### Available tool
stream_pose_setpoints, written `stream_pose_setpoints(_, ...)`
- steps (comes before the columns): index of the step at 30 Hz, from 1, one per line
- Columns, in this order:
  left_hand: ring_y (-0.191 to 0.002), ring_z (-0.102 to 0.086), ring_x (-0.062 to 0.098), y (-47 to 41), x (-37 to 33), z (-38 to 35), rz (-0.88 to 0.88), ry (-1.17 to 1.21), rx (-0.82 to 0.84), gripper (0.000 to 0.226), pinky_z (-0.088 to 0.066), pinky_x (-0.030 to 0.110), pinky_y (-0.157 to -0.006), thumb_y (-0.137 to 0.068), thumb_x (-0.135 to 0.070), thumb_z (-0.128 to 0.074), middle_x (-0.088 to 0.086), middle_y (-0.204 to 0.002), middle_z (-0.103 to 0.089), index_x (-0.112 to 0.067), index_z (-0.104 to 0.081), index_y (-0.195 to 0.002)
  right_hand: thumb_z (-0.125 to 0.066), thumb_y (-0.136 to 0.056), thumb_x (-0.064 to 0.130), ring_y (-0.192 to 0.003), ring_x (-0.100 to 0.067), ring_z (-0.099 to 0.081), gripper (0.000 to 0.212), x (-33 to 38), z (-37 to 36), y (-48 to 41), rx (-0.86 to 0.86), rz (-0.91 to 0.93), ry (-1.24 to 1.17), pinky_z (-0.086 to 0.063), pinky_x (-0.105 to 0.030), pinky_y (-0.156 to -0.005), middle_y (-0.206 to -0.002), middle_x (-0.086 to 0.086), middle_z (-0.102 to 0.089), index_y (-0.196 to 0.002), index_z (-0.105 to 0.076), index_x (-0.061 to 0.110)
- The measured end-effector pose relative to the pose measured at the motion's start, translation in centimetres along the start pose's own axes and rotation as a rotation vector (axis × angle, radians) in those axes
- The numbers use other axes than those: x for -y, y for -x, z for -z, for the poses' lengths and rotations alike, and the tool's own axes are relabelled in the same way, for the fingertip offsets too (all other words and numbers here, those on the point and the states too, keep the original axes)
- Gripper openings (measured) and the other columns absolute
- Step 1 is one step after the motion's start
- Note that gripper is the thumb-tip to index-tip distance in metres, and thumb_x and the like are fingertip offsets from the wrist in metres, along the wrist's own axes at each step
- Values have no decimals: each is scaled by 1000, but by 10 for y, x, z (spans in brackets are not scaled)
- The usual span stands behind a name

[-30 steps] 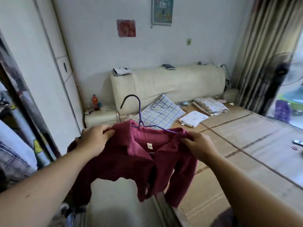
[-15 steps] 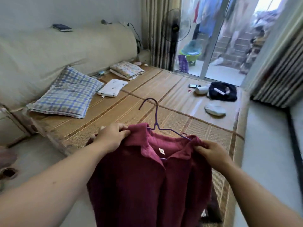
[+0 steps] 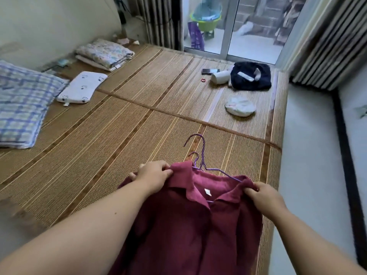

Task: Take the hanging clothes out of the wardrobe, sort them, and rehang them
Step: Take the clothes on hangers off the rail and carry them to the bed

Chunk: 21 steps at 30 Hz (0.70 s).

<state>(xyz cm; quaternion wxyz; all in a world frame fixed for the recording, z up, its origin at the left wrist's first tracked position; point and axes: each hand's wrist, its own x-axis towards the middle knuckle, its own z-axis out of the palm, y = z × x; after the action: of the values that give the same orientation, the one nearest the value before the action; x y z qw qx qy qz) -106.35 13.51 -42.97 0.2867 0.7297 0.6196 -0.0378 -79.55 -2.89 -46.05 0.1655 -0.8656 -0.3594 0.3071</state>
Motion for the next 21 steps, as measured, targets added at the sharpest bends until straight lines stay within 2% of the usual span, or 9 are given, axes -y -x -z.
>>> stream_pose_setpoints(3,-127,-37,32,-33,1,-32,59,-65,75,23,-20,62,-107,-91,-51,-47,0,-122,-58,-36,-60,-102,-50,-91,45,-103,-30,-59,28,-14,-28,-39,20,-100,52,-37,-30,-72,-104,-9,-67,-100,-62,21)
stream_pose_setpoints(6,-127,-36,32,-56,5,-54,100,-107,100,25,-22,62,-106,-91,-52,-45,1,-124,-55,-37,-60,-104,-45,-94,43,-104,-33,-58,29,-22,-56,-66,9,-165,39,-39,-34,-74,-107,-14,-65,-101,-58,18)
stream_pose_setpoints(9,-129,-36,29,-74,9,-63,90,-106,68,30,-21,62,-107,-92,-52,-43,2,-131,-49,-39,-57,-116,-43,-94,44,-104,-33,-58,32,-23,-76,-85,16,-218,47,-41,-36,-78,-109,-14,-64,-107,-56,18)
stream_pose_setpoints(11,-135,-30,25,-82,17,-65,63,-90,63,41,-19,60,-110,-93,-50,-43,1,-142,-41,-38,-47,-131,-42,-93,48,-111,-34,-55,42,-21,-87,-94,26,-262,44,-42,-40,-88,-118,-15,-61,-120,-50,17)
stream_pose_setpoints(14,-145,-12,21,-79,35,-70,66,-78,112,58,-15,56,-113,-92,-48,-44,-1,-157,-20,-33,-28,-146,-41,-92,52,-121,-32,-49,53,-12,-96,-97,45,-292,106,-30,-54,-103,-130,-11,-55,-132,-40,19)
stream_pose_setpoints(17,-146,-7,22,-61,54,-73,96,-62,162,61,-16,53,-116,-93,-44,-46,2,-159,-14,-30,-23,-148,-44,-90,51,-118,-28,-52,46,7,-103,-88,112,-171,162,-32,-54,-104,-127,-5,-57,-127,-45,24)
stream_pose_setpoints(21,-145,-14,19,-20,77,-51,151,28,121,61,-19,47,-116,-92,-36,-48,5,-157,-18,-26,-26,-148,-48,-87,52,-118,-21,-53,40,63,-117,-54,221,132,287,-39,-48,-100,-125,5,-57,-120,-50,30)
